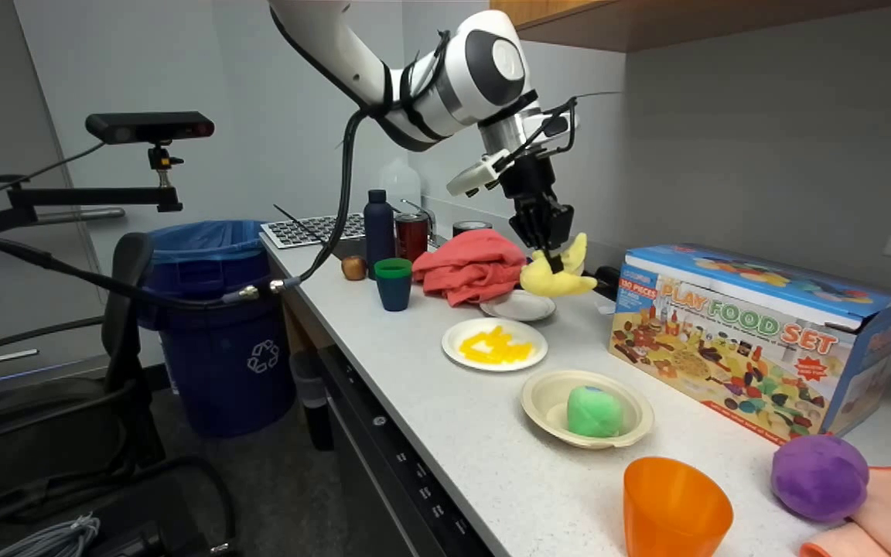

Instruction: Put the toy banana on the plate with the green toy fruit

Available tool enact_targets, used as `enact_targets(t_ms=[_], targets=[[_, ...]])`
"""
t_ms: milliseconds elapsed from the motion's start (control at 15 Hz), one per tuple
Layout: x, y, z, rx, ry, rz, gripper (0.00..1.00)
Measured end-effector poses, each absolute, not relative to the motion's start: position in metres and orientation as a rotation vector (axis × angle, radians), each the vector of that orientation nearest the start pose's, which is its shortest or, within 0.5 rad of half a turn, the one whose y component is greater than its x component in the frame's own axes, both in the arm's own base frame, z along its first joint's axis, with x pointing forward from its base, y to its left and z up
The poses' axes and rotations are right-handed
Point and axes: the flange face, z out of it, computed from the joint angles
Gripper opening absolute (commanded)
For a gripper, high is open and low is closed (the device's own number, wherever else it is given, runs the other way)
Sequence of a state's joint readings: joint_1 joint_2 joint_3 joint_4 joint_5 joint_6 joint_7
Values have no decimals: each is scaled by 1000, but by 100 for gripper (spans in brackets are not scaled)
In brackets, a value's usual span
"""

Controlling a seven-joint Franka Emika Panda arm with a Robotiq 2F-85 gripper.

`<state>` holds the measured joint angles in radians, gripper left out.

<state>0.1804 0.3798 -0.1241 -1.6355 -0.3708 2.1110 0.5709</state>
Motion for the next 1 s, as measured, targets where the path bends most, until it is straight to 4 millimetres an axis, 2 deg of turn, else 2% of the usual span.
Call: enact_targets(t_ms=[267, 467, 733, 1000], targets=[[631, 29, 419, -3384, 607, -225, 2], [603, 18, 416, -3336, 728, -210, 2], [579, -14, 401, -3198, 1034, -289, 2], [570, -53, 387, -3057, 1298, -348, 2]])
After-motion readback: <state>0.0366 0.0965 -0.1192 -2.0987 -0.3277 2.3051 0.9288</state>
